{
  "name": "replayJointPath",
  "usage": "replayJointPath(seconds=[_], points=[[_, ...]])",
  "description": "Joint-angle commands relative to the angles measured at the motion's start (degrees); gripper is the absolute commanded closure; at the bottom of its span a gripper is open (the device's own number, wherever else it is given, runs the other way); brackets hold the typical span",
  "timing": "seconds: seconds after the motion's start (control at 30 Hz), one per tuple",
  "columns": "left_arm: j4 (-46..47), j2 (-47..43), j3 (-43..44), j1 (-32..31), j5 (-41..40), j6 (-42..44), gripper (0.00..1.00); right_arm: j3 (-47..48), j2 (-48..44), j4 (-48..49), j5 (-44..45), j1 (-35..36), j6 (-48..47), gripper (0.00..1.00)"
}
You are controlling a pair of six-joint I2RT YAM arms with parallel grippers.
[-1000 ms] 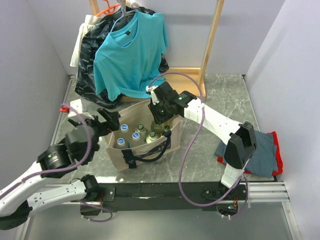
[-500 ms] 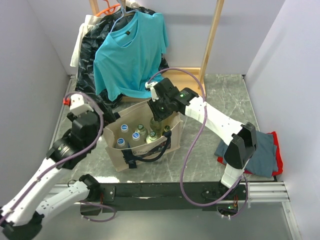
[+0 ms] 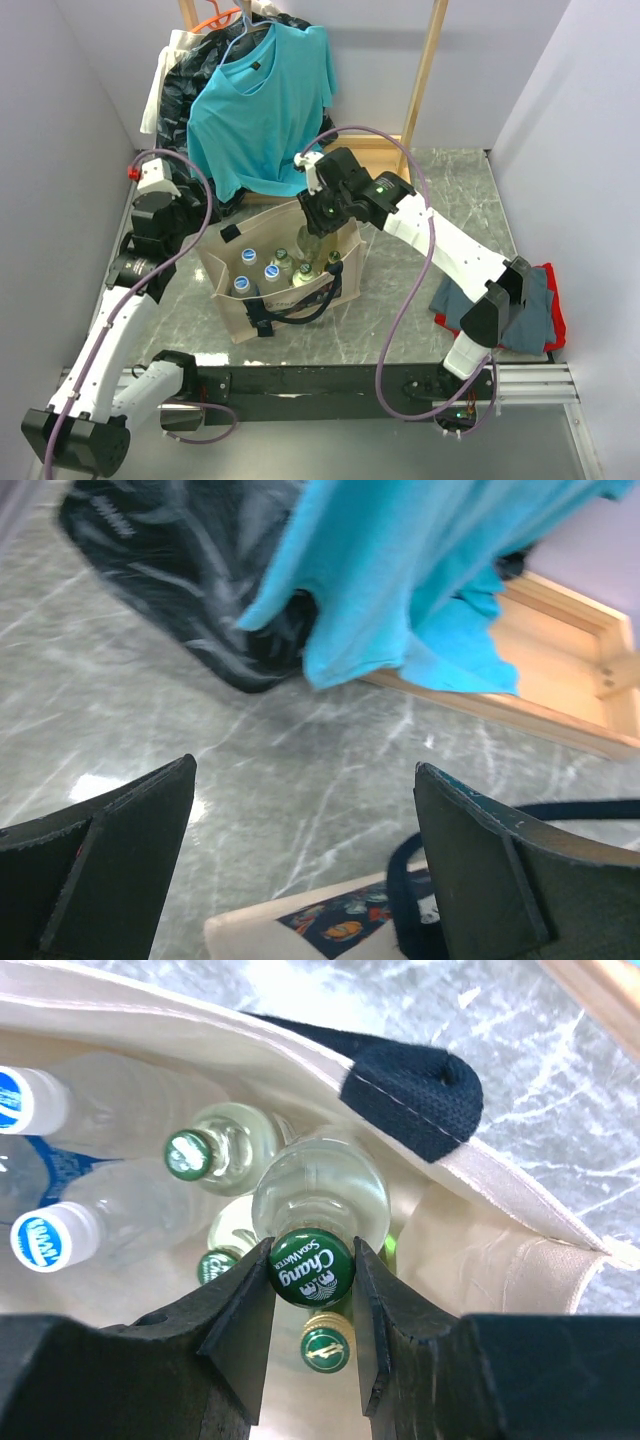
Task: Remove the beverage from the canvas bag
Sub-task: Take out the drink from the canvas bag.
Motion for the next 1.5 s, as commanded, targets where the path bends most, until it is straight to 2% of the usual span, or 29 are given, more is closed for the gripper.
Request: replayJointPath(seconds=[0.0,0.17,0.33,0.67,1.47], points=[[5.48,1.87,-0.38,1.73,8.32,1.74,0.04,5.65,-5.24,4.43,0.27,1.01,-0.04,1.0],[8.38,2.33,-2.32,1.99,11.14,0.51,0.04,6.88,-4.36,3.64,1.76,1.28,-0.48,1.0],[7.5,3.56,-2.05,2.17,10.27,-0.19,0.04,8.55,-2.35,2.24,2.29,1.45,-0.91,1.0],[7.59,3.55,-2.23,2.17,9.47,-0.2,0.04,24.63,5.39,-9.71,4.57,2.07,-2.76,1.0],[8.12,4.26,-2.58,2.17,10.79,-0.72,0.04,31.49,6.01,-15.96,8.7,4.53,-3.99,1.0]])
